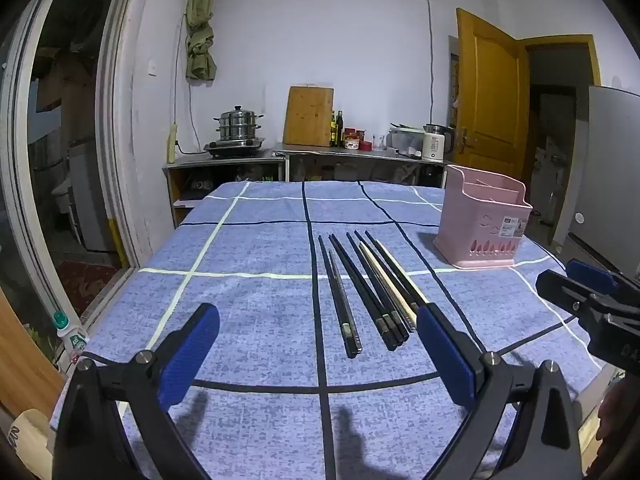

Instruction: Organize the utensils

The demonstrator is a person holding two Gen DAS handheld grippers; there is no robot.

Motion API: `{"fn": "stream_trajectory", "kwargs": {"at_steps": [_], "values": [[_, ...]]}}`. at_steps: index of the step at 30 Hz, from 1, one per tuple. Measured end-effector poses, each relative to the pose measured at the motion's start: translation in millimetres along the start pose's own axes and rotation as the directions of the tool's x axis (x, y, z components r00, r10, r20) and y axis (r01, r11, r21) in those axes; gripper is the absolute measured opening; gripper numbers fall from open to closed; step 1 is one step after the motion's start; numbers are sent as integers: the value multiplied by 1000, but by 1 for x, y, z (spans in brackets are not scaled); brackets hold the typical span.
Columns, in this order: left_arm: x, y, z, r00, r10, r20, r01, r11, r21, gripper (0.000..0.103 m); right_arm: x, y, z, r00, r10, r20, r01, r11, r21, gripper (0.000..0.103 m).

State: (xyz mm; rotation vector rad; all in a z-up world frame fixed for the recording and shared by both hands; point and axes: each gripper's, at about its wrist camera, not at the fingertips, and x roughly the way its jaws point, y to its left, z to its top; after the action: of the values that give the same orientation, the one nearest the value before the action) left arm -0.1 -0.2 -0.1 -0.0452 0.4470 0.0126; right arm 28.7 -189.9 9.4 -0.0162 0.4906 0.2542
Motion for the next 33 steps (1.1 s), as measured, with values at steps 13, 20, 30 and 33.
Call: {"fn": "stream_trajectory", "kwargs": {"at_steps": [13,20,30,33], "values": [[-5,-5,-3,1000,-8,1,8,1000,-7,100,0,0,1,1000,-5,-17,5,1000,-1,74],[-3,-2,1,1000,-20,-5,20,1000,-16,100,1,0,1,1000,-5,-21,5,1000,2,75],[-7,-1,3,1000,-27,-3,27,1000,-11,100,1,0,2,1000,-3,-18,3,1000,2,75],[-8,-1,2,1000,-30,-5,30,1000,-11,100,1,0,1,1000,-3,-19,3,1000,2,74]]}}
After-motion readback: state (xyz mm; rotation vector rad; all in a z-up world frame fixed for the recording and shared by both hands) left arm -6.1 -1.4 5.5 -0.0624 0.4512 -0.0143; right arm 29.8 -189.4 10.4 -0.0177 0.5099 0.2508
